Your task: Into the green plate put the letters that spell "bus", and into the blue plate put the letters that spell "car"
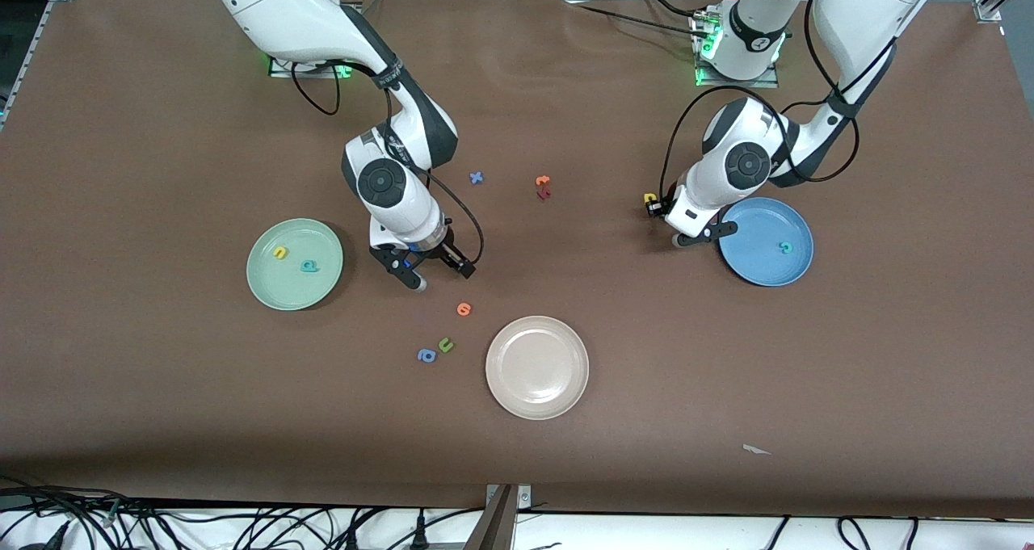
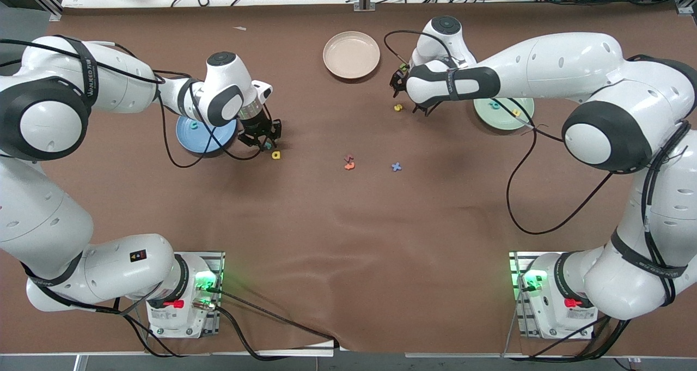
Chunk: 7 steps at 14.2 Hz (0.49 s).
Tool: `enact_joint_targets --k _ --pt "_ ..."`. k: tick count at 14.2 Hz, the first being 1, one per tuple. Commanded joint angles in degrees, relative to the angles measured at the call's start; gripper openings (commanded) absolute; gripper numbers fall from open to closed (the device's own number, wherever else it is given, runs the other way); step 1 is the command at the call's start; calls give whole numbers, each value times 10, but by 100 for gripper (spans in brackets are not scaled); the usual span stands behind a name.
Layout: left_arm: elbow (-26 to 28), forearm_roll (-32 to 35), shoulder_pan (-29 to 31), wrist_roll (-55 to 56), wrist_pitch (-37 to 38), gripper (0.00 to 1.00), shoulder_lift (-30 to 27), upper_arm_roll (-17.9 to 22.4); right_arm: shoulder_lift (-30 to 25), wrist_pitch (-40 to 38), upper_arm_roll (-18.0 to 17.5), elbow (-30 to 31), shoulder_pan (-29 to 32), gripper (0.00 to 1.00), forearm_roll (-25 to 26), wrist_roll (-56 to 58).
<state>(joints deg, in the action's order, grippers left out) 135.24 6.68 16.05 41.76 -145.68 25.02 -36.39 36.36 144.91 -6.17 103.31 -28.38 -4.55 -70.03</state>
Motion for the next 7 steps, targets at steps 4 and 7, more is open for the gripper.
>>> enact_joint_targets --k 4,7 --pt "5 31 -1 15 -14 41 7 4 49 37 4 -44 -21 60 7 -33" --pt "9 47 -1 24 -14 38 8 4 53 38 5 -46 -24 60 19 -38"
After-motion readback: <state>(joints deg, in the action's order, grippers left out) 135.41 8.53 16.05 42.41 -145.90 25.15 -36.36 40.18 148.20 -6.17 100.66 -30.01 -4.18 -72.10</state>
